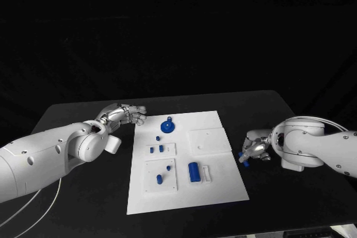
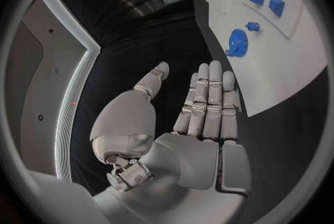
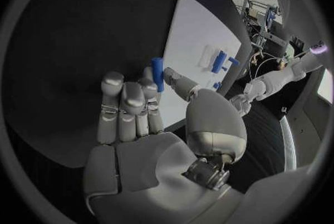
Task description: Assemble the parts on the task board
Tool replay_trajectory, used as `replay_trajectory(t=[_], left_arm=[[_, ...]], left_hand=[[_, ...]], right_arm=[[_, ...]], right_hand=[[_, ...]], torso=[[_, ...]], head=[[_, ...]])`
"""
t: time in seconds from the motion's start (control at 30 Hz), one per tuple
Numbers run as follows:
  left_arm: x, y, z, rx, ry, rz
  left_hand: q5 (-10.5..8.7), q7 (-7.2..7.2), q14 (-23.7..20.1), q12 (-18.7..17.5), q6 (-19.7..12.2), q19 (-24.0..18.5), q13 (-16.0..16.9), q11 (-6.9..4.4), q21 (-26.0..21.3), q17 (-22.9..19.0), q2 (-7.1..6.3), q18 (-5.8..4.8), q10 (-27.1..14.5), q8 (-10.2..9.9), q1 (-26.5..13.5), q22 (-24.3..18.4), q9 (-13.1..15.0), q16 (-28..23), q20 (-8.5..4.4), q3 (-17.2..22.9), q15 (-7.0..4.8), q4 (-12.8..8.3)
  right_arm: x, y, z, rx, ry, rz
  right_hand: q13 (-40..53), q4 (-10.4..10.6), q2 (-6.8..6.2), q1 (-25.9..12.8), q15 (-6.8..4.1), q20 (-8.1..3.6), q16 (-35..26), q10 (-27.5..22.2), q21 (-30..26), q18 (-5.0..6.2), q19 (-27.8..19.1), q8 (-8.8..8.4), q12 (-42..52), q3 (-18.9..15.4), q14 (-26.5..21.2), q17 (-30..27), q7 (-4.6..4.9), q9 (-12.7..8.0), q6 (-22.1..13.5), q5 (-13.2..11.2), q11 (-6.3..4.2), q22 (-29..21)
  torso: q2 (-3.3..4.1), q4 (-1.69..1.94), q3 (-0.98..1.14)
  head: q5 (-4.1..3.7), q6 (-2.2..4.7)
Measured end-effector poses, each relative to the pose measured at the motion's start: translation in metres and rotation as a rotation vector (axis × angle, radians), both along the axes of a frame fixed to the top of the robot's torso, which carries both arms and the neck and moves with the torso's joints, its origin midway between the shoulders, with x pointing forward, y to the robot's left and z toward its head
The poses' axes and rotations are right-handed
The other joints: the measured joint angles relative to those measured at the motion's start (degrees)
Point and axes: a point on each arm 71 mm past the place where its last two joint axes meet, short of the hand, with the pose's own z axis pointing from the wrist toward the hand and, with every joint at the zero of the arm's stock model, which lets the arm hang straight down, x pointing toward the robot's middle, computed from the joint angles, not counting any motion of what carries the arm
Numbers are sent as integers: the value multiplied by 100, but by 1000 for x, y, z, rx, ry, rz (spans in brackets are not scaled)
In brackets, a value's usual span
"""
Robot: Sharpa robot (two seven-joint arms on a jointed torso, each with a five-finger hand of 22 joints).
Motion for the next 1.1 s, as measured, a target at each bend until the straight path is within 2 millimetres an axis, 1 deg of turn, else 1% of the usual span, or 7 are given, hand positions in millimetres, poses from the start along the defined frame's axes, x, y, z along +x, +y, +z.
replay_trajectory(t=[0.2,0.27,0.33,0.53,0.7,0.83,1.1], left_arm=[[0,-1,0,0,0,-1],[0,-2,0,-1,0,-2],[0,-2,0,-1,0,-3],[0,-2,0,-1,0,-4],[0,-2,0,-2,0,-4],[0,-2,0,-1,0,-4],[0,0,0,-1,0,-2]], left_hand=[[0,0,0,0,0,0,0,0,0,6,0,-1,0,0,0,-1,0,0,0,0,0,0],[0,0,0,0,0,0,0,0,0,6,0,-1,0,0,0,-1,0,0,0,0,0,0],[0,0,0,0,0,0,0,0,0,6,0,0,0,0,0,5,0,0,0,0,0,0],[0,0,0,0,0,0,0,0,0,11,0,-1,0,0,0,5,0,0,0,0,0,0],[-1,0,0,0,0,0,0,0,0,11,0,0,0,0,0,4,1,0,0,0,0,0],[-1,0,0,0,0,0,0,0,0,16,0,-1,0,0,0,8,1,0,0,0,0,0],[-1,0,0,0,0,0,0,0,0,21,0,-1,0,0,0,9,1,0,0,0,0,0]], right_arm=[[2,8,23,10,-52,19],[1,13,24,17,-52,27],[1,19,24,27,-47,35],[1,49,22,95,-18,67],[-3,64,11,148,25,59],[-11,77,-5,184,74,59],[-17,91,-21,218,126,56]], right_hand=[[-5,61,-19,-36,0,0,0,0,0,0,0,10,0,4,0,0,-5,23,5,15,0,0],[-5,92,9,-65,0,0,0,0,0,0,0,10,0,-18,0,0,-5,21,4,16,0,0],[-5,92,-15,-90,1,0,0,2,0,0,0,11,0,-17,1,0,-7,21,4,16,-2,5],[-5,114,-15,-90,1,0,0,20,0,1,0,11,0,-25,1,1,-11,21,1,18,-21,5],[-5,139,15,-120,2,0,0,20,0,1,0,10,0,-34,2,1,-13,21,0,18,-21,5],[-5,149,-13,-148,2,0,0,20,0,0,0,10,0,-44,2,-5,-13,21,0,19,-21,5],[-4,171,-14,-192,4,0,0,20,0,0,0,11,0,-64,4,-5,-14,21,0,20,-21,4]], torso=[[0,3,-2],[0,3,-2],[0,2,-2],[2,1,-5],[2,1,-6],[2,0,-9],[3,0,-5]], head=[[-9,10],[-9,13],[-9,14],[4,15],[9,5],[26,-2],[52,-20]])
